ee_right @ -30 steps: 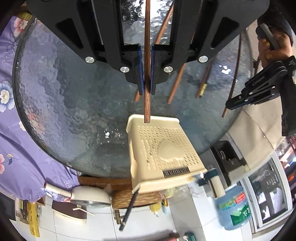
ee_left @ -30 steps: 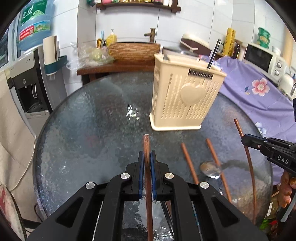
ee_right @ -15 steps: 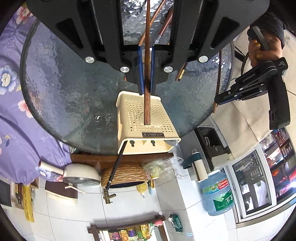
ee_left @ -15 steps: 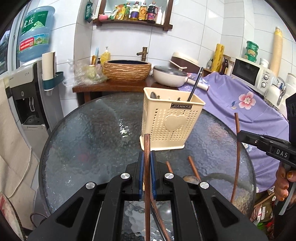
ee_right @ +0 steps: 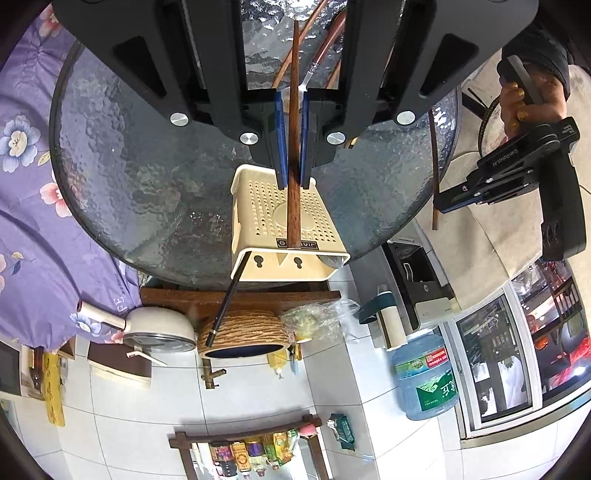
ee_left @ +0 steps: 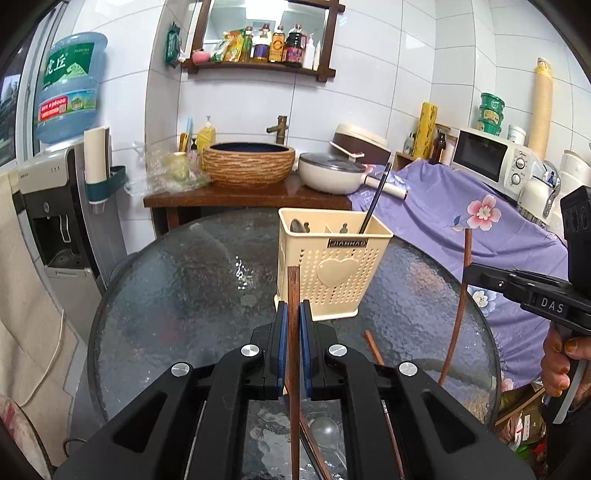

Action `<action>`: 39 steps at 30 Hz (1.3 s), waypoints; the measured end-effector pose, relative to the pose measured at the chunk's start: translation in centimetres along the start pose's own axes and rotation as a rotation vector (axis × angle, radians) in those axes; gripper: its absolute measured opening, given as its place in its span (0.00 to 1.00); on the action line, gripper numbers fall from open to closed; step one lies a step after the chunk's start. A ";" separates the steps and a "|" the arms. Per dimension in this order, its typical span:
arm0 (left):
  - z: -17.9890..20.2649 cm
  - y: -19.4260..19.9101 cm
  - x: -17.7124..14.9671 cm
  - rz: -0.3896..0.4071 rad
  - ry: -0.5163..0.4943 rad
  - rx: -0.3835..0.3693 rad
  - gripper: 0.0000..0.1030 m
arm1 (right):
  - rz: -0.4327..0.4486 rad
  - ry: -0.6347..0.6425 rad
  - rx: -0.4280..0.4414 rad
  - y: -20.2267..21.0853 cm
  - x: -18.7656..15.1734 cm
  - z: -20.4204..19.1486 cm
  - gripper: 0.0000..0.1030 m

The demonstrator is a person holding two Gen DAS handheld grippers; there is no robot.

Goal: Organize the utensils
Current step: 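Lift the wooden chopstick with the left tool over the holder while the right tool carries its chopstick there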

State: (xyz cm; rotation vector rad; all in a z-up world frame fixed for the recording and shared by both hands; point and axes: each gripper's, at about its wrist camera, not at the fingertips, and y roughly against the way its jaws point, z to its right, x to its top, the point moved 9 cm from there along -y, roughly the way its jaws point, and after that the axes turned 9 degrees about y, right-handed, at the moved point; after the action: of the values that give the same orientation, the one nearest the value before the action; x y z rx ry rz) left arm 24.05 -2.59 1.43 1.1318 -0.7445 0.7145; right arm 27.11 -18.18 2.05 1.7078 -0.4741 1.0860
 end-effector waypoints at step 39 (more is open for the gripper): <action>5.4 4.7 15.7 0.225 -0.034 -0.113 0.06 | 0.149 0.077 -0.043 4.8 14.7 -0.3 0.07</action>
State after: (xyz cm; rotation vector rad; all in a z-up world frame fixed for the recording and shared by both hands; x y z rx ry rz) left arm 28.26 -4.64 18.04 0.9684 -0.9398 0.8326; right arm 31.09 -17.25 17.01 1.6068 -0.5791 1.2352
